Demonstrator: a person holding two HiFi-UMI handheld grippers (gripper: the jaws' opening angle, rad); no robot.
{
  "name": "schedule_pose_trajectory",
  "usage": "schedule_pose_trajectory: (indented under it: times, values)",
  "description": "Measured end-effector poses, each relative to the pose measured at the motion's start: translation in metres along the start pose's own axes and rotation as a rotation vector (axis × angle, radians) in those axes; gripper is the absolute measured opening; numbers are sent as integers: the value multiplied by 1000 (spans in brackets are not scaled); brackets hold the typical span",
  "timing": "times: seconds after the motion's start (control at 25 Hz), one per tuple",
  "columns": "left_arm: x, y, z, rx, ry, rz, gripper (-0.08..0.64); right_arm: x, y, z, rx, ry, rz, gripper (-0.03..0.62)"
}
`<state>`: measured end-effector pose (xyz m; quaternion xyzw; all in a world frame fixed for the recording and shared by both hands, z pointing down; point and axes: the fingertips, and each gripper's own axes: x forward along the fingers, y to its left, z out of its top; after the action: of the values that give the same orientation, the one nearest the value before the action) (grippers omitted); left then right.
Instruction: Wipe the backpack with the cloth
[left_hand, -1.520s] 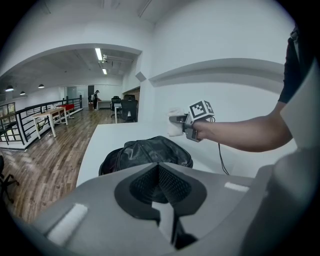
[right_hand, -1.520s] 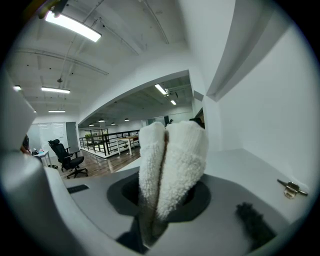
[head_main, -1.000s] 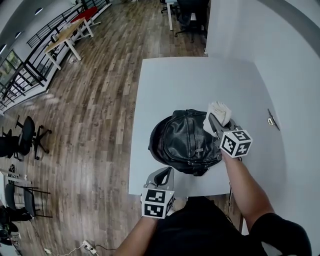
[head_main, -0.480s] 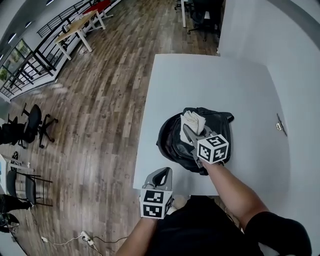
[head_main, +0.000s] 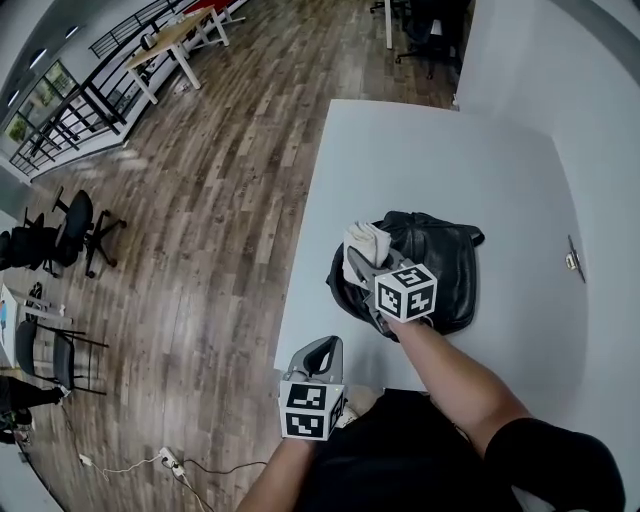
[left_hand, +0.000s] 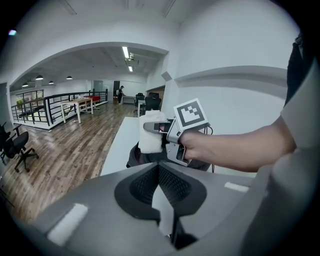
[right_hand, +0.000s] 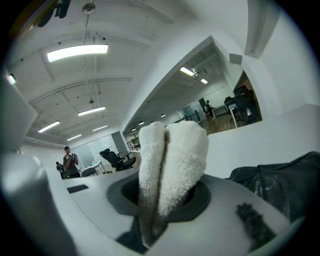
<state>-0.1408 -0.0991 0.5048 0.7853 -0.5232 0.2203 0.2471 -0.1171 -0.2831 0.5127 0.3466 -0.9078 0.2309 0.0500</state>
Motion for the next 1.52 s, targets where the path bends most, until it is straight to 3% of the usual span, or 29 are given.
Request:
schedule_pose_trajectory:
  times: [0.56, 1.52]
  values:
    - [1, 13, -6, -9, 19, 13, 8, 14, 5, -10, -21, 25, 20, 84]
    - [23, -22, 9, 60, 12, -93, 8, -49, -51, -6, -24, -4, -128, 84]
